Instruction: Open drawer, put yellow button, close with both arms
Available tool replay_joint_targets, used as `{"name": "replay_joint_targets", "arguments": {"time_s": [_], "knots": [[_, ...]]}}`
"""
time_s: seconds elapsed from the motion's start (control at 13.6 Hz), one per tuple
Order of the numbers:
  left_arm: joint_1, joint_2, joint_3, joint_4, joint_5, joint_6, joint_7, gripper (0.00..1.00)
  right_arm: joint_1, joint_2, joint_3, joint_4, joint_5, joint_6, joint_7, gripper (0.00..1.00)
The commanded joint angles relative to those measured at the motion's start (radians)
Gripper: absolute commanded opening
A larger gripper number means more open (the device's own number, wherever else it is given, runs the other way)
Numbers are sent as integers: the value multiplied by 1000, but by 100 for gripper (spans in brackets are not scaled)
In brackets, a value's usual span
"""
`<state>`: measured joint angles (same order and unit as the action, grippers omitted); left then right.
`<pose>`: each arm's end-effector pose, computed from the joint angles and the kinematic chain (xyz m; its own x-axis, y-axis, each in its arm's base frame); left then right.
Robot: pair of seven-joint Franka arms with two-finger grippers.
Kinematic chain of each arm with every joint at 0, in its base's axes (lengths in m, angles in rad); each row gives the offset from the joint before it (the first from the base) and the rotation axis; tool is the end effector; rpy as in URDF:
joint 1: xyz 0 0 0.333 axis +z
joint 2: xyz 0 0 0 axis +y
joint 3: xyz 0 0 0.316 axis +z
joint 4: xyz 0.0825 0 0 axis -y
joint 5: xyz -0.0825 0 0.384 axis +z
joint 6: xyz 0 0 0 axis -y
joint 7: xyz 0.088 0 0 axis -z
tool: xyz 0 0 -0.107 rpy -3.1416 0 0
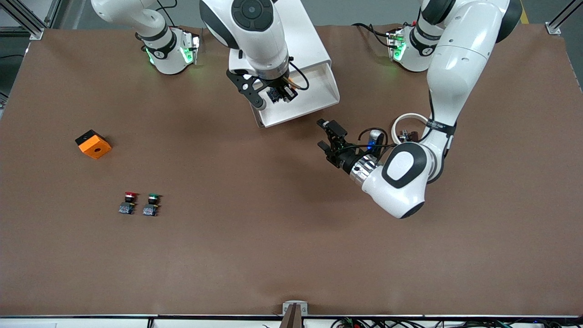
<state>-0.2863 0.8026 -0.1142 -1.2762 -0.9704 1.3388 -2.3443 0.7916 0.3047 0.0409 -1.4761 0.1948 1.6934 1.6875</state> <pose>0.5967 -0.3419 0.2982 -0.5932 0.7906 -0.1521 0.3321 0.0682 -0.9408 0.4228 0.4873 0.4982 0.6106 -0.7689 -0.1895 -0.7645 -0.6347 0.1124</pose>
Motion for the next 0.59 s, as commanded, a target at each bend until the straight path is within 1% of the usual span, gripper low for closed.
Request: {"name": "replay_joint_targets", "arguments": {"time_s": [0.0,0.15,0.37,0.52], "knots": [[36,-9,5,12,5,-10,55,100,40,17,-15,11,12,31,76,6],[58,-23,1,11,54,-10,112,100,60,43,-15,8,12,54,122,6],[81,-25,1,49,145,-10,251,100,83,80,-15,5,15,52,124,4],[99,-49,8,55,179,-10,322,100,96,94,-15,-1,15,52,123,5]]}}
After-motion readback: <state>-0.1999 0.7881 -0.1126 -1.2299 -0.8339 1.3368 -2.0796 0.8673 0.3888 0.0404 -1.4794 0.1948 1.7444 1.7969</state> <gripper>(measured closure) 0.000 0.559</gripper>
